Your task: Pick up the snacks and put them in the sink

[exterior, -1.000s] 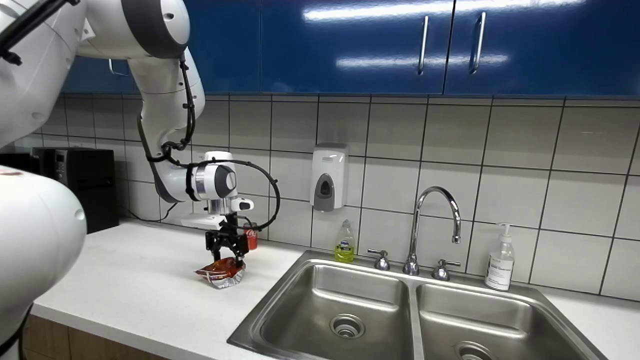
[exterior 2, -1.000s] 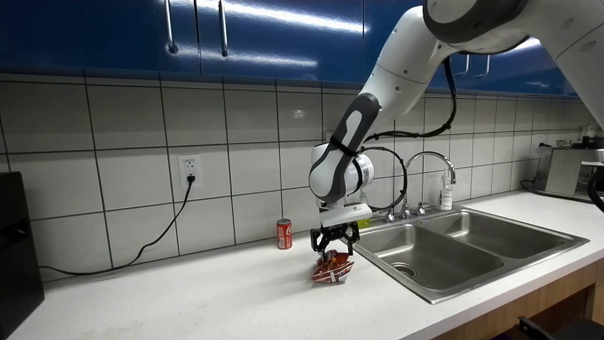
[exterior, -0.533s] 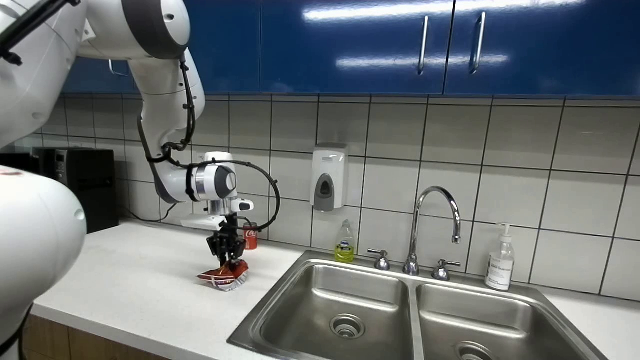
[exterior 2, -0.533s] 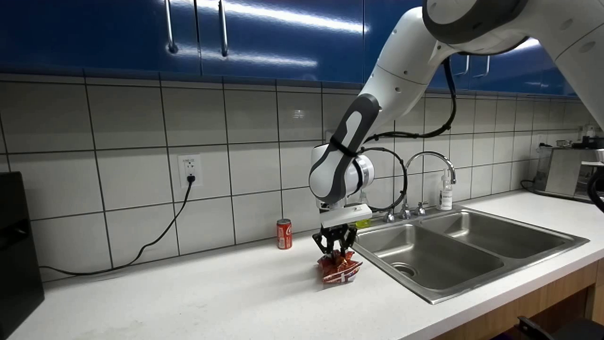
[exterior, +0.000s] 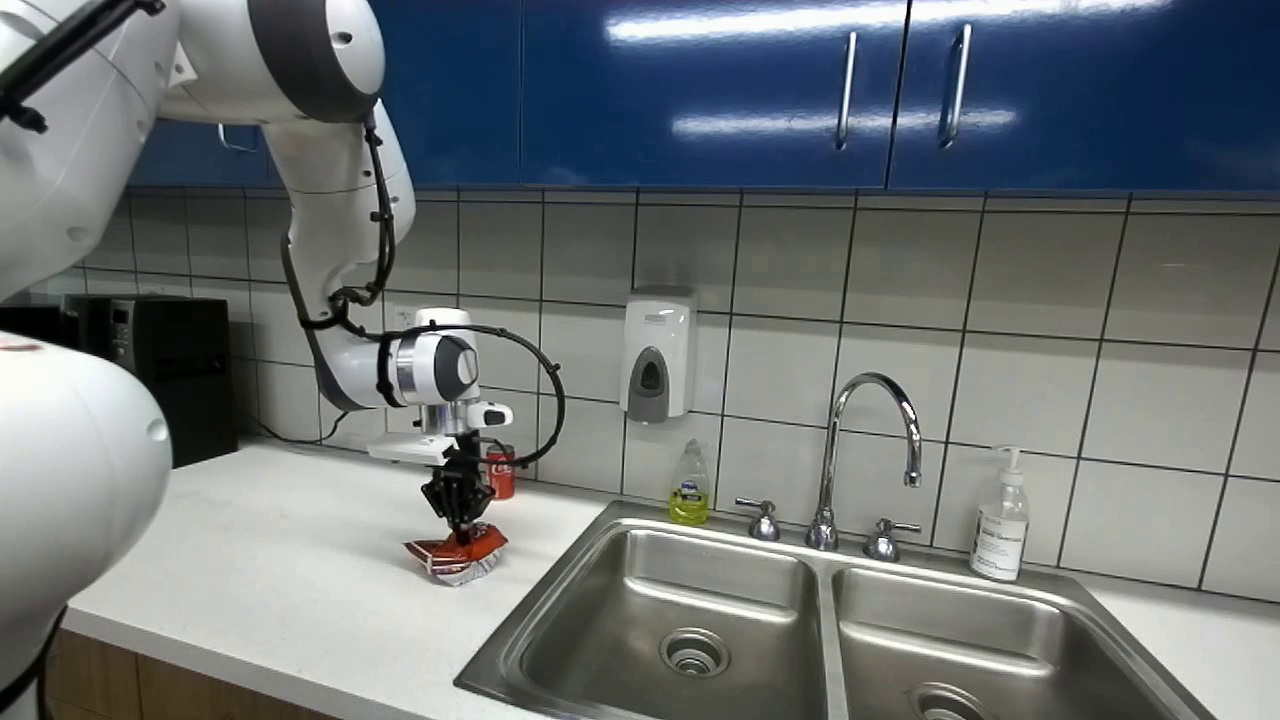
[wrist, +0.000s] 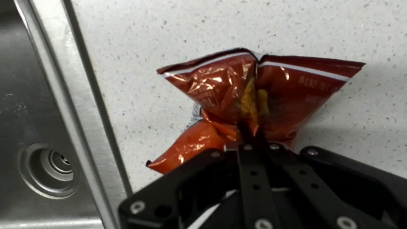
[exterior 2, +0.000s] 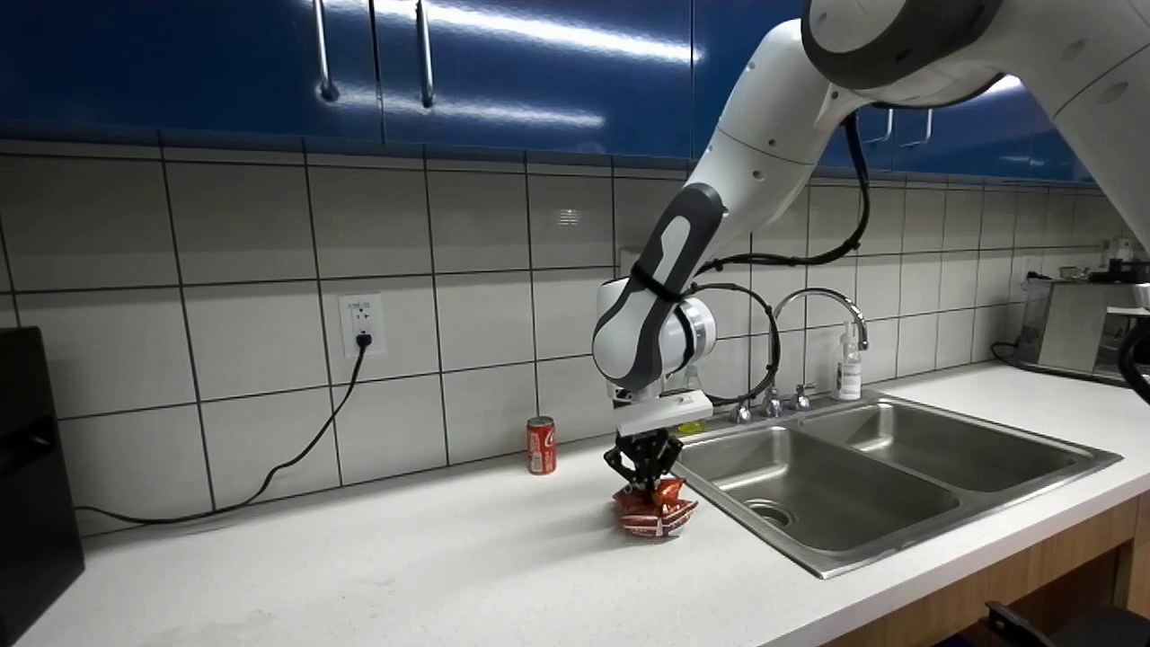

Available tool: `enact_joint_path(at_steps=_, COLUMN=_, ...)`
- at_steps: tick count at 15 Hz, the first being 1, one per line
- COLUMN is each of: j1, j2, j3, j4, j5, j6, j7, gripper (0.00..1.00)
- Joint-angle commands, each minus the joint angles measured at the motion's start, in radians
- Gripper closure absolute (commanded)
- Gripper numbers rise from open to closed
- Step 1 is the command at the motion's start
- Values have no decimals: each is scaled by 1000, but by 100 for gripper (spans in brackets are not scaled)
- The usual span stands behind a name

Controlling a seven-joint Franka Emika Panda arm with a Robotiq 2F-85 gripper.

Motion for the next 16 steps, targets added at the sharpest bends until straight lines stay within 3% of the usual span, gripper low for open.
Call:
enact_joint_path(at_steps=1, j1=-20, j2=6, j3=0, j4=13, j5=-8, j6=-25, j7=-6, gripper=100)
enact_joint_path(at_steps=16, j1=-68, j2=-169, j3=17, j4=-59, j5=25, j6=4, j7=-29, gripper=100)
